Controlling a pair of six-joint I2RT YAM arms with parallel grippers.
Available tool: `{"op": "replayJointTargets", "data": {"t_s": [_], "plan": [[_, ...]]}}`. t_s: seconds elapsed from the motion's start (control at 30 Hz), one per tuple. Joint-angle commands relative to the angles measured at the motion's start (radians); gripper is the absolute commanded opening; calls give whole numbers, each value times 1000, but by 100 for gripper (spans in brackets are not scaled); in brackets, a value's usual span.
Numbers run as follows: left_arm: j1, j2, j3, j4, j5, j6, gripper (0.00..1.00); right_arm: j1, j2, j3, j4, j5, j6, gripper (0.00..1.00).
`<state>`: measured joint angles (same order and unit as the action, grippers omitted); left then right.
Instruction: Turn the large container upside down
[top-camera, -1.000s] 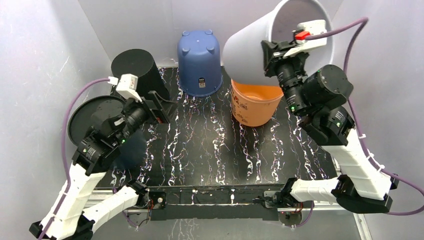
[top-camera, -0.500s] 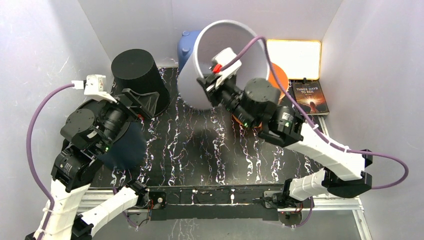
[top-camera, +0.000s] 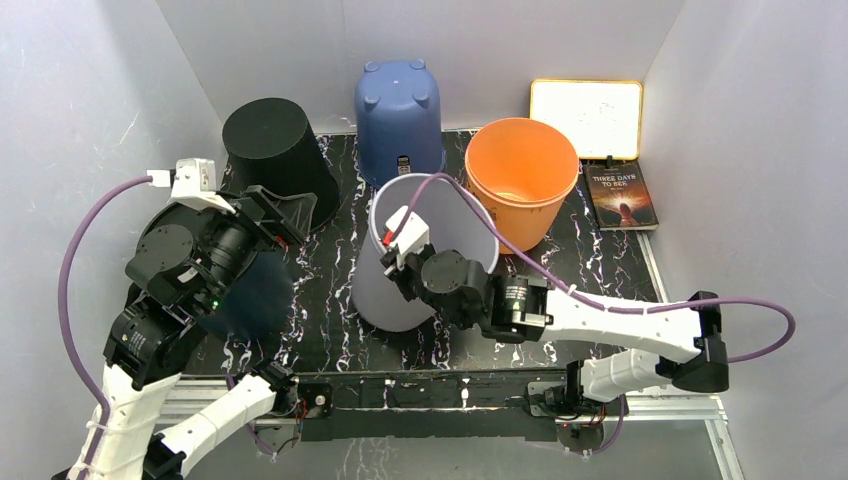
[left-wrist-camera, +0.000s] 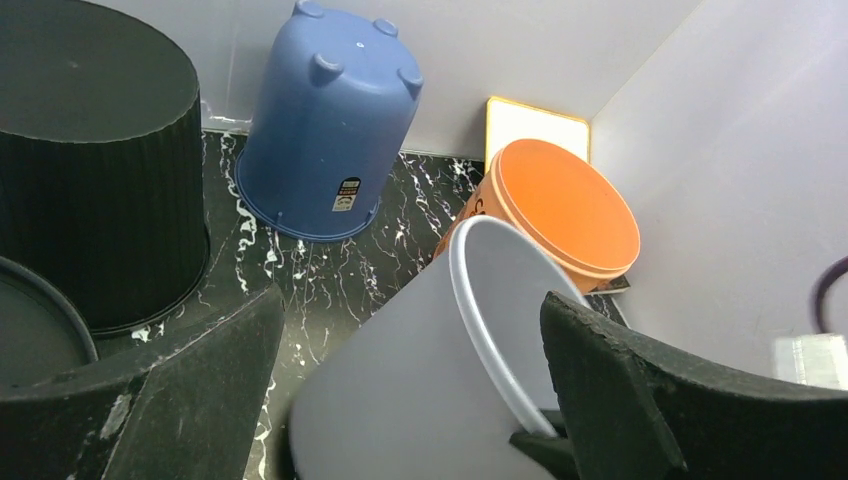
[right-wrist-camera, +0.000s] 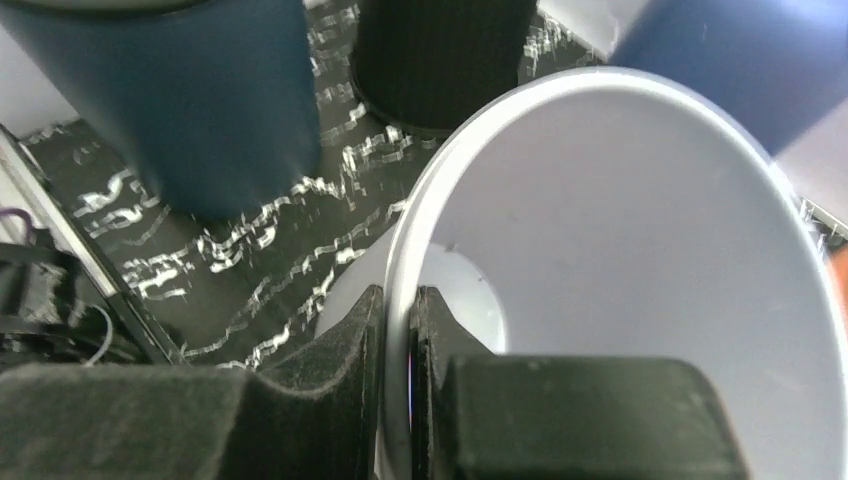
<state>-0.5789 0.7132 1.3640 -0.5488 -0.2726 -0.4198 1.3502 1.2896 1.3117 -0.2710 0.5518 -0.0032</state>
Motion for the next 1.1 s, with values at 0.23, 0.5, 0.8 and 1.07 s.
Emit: {"op": "replayJointTargets", "data": {"t_s": [0.23, 0.5, 0.8, 1.07], "plan": [[3, -16, -25, -7, 34, -20, 98, -2, -260, -427, 440, 150, 412, 0], [3, 0, -26, -7, 43, -23, 98, 0, -253, -488, 711, -151, 520, 0], [4, -7, -28, -17, 50, -28, 98, -1, -269, -662, 885, 65, 627, 0], [4, -15, -78, 4, 58, -37, 98, -3, -290, -803, 662, 240, 732, 0]]}}
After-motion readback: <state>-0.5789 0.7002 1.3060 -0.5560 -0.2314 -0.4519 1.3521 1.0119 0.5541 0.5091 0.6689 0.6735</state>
